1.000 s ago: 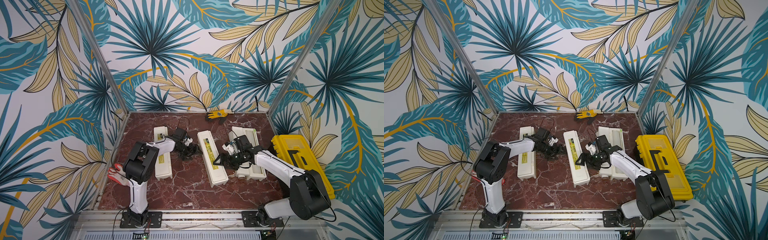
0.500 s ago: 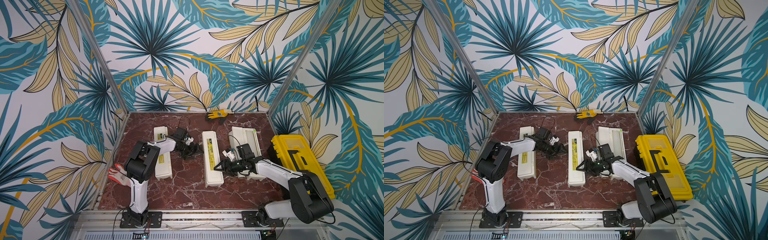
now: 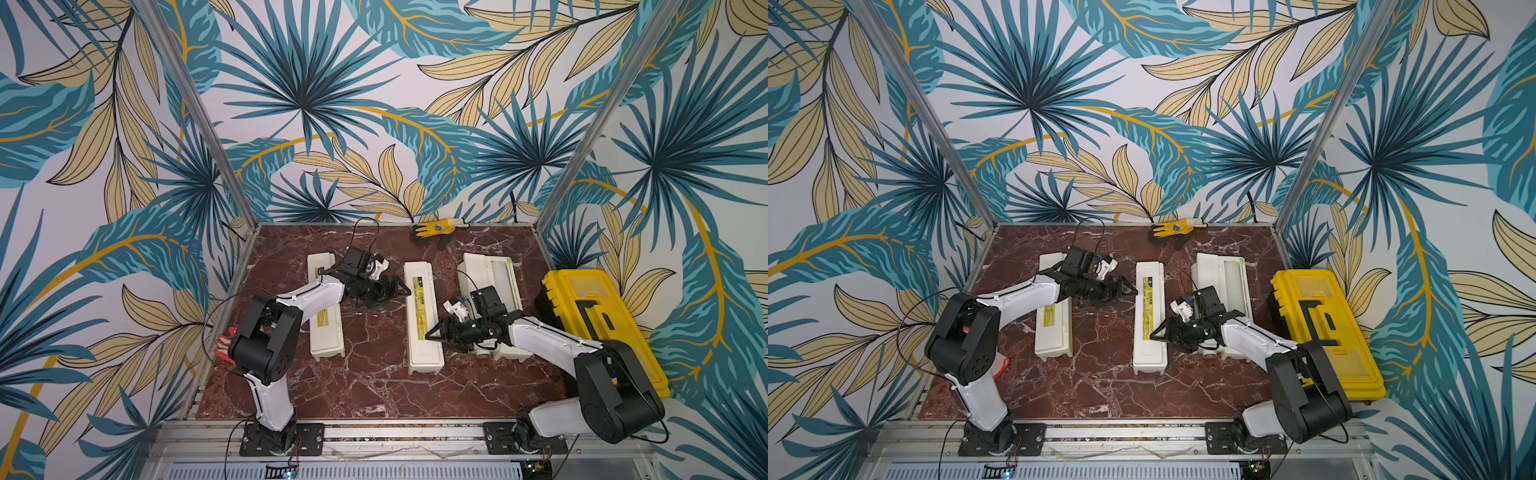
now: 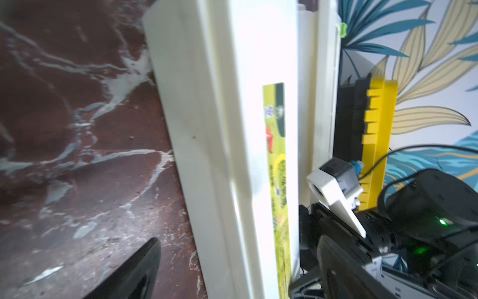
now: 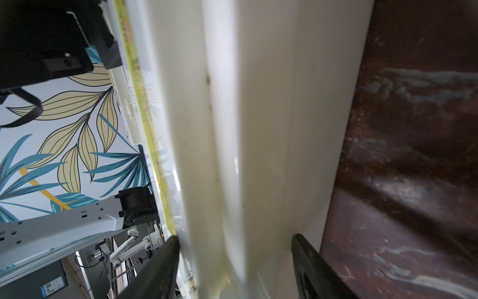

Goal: Put plastic wrap rolls into dispensers
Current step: Adjust the plastic wrap cutting box at the center of the board, then close the lid on the plastic wrap cutting box.

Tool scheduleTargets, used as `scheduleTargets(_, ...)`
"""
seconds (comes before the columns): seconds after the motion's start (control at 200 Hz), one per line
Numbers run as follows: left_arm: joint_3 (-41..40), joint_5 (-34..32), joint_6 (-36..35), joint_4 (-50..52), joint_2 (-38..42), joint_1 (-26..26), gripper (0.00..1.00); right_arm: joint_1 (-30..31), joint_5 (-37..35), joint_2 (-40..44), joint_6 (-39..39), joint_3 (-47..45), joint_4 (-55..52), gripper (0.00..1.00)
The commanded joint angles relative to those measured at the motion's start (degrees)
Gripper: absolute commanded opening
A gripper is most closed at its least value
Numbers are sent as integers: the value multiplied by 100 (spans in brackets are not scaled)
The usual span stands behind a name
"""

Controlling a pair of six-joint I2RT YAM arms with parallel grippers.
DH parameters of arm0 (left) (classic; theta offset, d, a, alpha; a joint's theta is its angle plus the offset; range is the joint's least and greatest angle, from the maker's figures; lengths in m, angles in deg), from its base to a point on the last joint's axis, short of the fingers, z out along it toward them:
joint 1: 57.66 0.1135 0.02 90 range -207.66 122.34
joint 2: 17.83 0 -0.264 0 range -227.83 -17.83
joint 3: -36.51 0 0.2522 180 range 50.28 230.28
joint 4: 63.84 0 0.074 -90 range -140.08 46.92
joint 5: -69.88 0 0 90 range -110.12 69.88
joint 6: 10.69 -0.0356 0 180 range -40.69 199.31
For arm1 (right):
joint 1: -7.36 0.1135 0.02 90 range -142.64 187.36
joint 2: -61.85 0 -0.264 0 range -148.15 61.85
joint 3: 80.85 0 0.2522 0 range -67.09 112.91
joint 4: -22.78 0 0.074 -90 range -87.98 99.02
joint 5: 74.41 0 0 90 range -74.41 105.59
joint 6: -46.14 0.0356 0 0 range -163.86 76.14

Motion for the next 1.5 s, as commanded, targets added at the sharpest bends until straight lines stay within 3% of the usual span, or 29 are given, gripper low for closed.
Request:
scheduleTargets(0.0, -222, 398, -233, -191, 85, -106, 98, 39, -776, -31, 236, -30, -439, 70)
scheduleTargets(0.486, -415, 678, -402, -186, -719, -423, 92, 174, -1259, 33, 719, -280, -486, 71)
scheduleTargets(0.951, -1088, 319, -536, 208, -908, -454, 63, 197, -1355, -127, 819, -579, -498, 58)
scheduleTargets(1.076, -1134, 270, -603, 374, -865, -454, 63, 227, -1260, -56, 765, -559, -513, 59)
scheduleTargets(1.152, -1129, 251, -622, 420, -793, -455, 71, 301, -1312, -31, 698, -464, -635, 60)
scheduleTargets(1.297, -1030, 125, -684, 615, -644, -457, 84, 504, -1329, 48, 592, -221, -675, 73)
scheduleTargets(1.497, -820, -42, -744, 795, -410, -465, 84, 512, -2095, 705, 521, 94, -999, 86)
